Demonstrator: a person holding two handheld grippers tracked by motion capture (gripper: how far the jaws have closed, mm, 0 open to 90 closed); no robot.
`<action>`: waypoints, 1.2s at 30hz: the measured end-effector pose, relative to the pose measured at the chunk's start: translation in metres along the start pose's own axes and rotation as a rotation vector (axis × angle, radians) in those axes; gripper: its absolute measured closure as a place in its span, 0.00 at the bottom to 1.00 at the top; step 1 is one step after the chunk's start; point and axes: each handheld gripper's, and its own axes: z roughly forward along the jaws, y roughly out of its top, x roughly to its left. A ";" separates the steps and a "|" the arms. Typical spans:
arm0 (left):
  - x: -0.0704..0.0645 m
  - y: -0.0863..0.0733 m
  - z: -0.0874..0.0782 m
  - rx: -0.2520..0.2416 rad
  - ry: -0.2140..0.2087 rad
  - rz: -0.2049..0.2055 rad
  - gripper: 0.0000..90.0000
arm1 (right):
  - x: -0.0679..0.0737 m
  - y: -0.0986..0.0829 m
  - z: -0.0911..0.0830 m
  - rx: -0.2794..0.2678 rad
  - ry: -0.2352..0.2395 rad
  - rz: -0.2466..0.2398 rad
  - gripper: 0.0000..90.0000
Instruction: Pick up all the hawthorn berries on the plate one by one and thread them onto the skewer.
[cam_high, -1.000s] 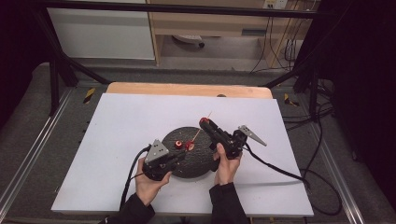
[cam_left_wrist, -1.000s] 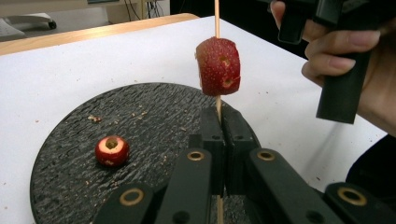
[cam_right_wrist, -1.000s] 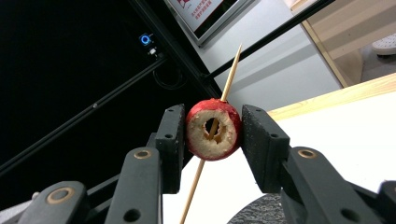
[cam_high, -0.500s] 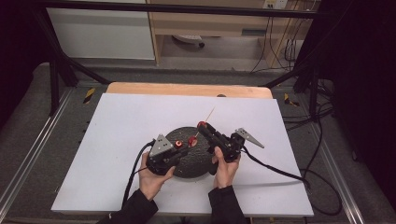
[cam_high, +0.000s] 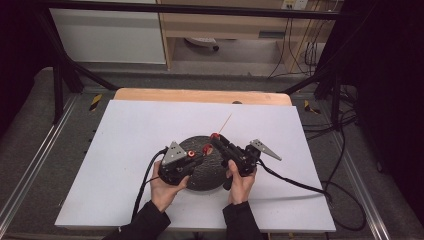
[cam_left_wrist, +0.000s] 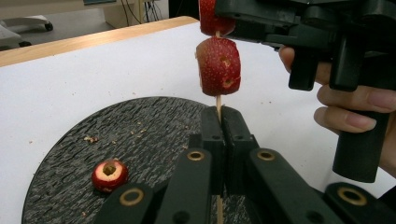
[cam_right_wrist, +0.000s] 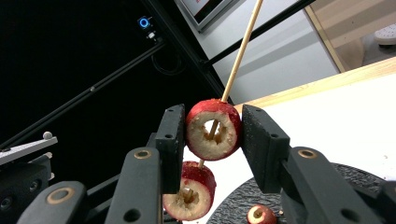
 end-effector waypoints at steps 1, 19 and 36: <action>0.000 0.000 0.000 0.000 0.001 0.001 0.98 | 0.000 0.000 0.000 0.004 0.000 0.004 0.68; 0.013 -0.011 -0.015 0.026 0.005 0.019 0.98 | -0.003 0.012 -0.010 0.098 -0.028 -0.094 0.45; 0.043 -0.046 -0.055 0.116 0.028 0.025 0.98 | -0.019 0.013 -0.015 0.448 -0.122 -0.247 0.07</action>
